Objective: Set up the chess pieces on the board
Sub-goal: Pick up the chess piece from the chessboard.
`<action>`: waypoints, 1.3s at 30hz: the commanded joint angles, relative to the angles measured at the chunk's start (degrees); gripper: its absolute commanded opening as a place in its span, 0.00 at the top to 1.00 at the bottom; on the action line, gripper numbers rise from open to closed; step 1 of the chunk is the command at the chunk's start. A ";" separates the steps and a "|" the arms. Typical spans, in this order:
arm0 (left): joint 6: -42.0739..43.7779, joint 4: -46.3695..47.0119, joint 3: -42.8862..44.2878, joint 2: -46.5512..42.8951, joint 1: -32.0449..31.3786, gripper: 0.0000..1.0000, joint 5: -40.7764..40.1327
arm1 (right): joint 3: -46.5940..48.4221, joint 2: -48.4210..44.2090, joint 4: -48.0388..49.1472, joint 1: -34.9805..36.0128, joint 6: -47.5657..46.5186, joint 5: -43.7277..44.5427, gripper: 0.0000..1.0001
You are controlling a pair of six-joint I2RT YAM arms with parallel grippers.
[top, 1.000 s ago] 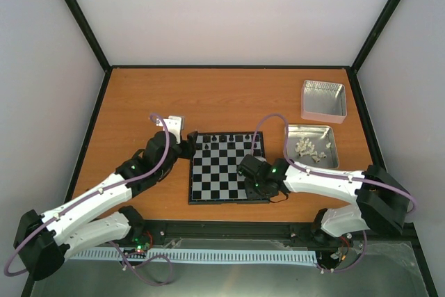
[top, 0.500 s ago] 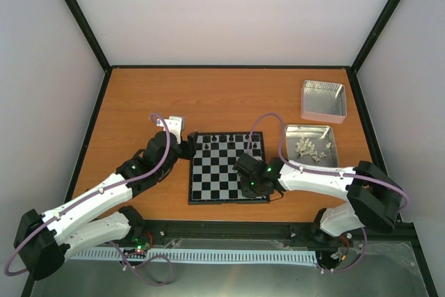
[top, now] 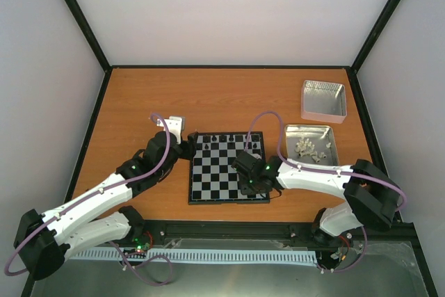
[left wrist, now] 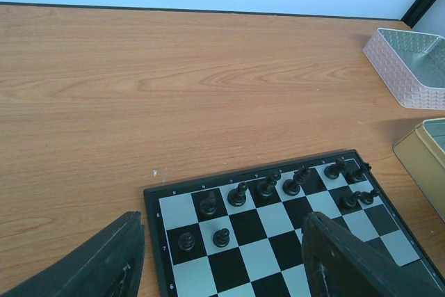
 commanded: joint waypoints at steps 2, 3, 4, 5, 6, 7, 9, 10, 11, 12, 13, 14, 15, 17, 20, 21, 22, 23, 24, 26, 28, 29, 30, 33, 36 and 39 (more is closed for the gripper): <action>-0.76 1.87 0.65 0.29 0.23 0.37 0.34 | 1.52 0.92 -0.76 -0.34 -0.47 0.78 0.63; -0.76 1.83 0.64 0.27 0.22 0.37 0.34 | 1.71 1.01 -0.67 -0.34 -0.52 0.73 0.65; -0.76 1.74 0.66 0.24 0.26 0.37 0.36 | 1.82 1.10 -0.57 -0.36 -0.56 0.64 0.66; -0.76 1.71 0.61 0.15 0.24 0.37 0.33 | 1.99 1.23 -0.45 -0.34 -0.56 0.55 0.67; -0.76 1.72 0.60 0.17 0.23 0.37 0.36 | 2.11 1.39 -0.39 -0.34 -0.58 0.55 0.67; -0.76 1.70 0.67 0.11 0.22 0.37 0.38 | 2.11 1.54 -0.20 -0.34 -0.57 0.53 0.67; -0.76 1.75 0.62 0.13 0.22 0.37 0.50 | 2.15 1.82 -0.17 -0.34 -0.54 0.48 0.67; -0.76 1.71 0.67 0.08 0.22 0.37 0.50 | 2.19 1.91 -0.17 -0.34 -0.56 0.40 0.68; -0.76 1.65 0.63 0.08 0.22 0.37 0.49 | 2.20 2.02 -0.18 -0.34 -0.55 0.30 0.69; -0.76 1.66 0.63 0.07 0.22 0.37 0.46 | 2.12 2.12 -0.30 -0.34 -0.43 0.29 0.69; -0.82 1.69 0.55 0.12 0.27 0.37 0.44 | 2.11 2.28 -0.41 -0.34 -0.44 0.46 0.71; -0.84 1.74 0.58 0.13 0.23 0.37 0.47 | 2.11 2.36 -0.58 -0.34 -0.32 0.74 0.71; -0.84 1.83 0.56 0.16 0.22 0.37 0.50 | 2.18 2.52 -0.73 -0.35 -0.30 1.05 0.71; -0.84 1.82 0.58 0.22 0.22 0.37 0.56 | 2.47 2.92 -0.87 -0.34 -0.36 1.61 0.69; -0.78 1.82 0.73 0.23 0.22 0.37 0.60 | 3.26 3.91 -0.78 -0.34 -0.21 2.14 0.67; -0.76 1.85 0.73 0.30 0.22 0.37 0.53 | 3.51 4.45 -0.72 -0.34 -0.09 2.33 0.67; -0.76 1.87 0.75 0.26 0.22 0.37 0.52 | 3.78 4.86 -0.73 -0.41 -0.02 2.50 0.67; -0.69 1.95 0.70 0.25 0.22 0.37 0.51 | 4.04 5.42 -0.71 -0.42 0.04 2.62 0.68; -0.67 1.82 0.70 0.25 0.22 0.37 0.53 | 4.26 5.84 -0.82 -0.45 0.08 2.64 0.71; -0.62 1.76 0.77 0.27 0.22 0.37 0.53 | 4.65 6.23 -1.25 -0.43 0.22 2.60 0.80; -0.74 1.63 0.83 0.23 0.22 0.37 0.58 | 4.70 5.54 -1.62 -0.41 0.14 2.75 0.85; -0.75 1.66 0.75 0.16 0.22 0.37 0.59 | 4.62 4.93 -1.56 -0.43 0.22 3.12 0.87; -0.80 1.65 0.71 0.11 0.27 0.37 0.53 | 4.62 4.26 -1.57 -0.43 0.22 3.55 0.89; -1.14 1.75 0.59 0.17 0.22 0.37 0.84 | 4.49 2.22 -0.80 -0.48 0.18 4.59 0.89; -1.56 1.79 0.49 -0.01 0.22 0.37 1.99 | 4.07 -0.52 1.65 -0.86 0.76 4.82 0.89; -1.85 3.23 -0.34 -1.26 0.22 0.36 4.72 | 2.28 -5.43 9.02 -2.03 2.37 4.74 0.89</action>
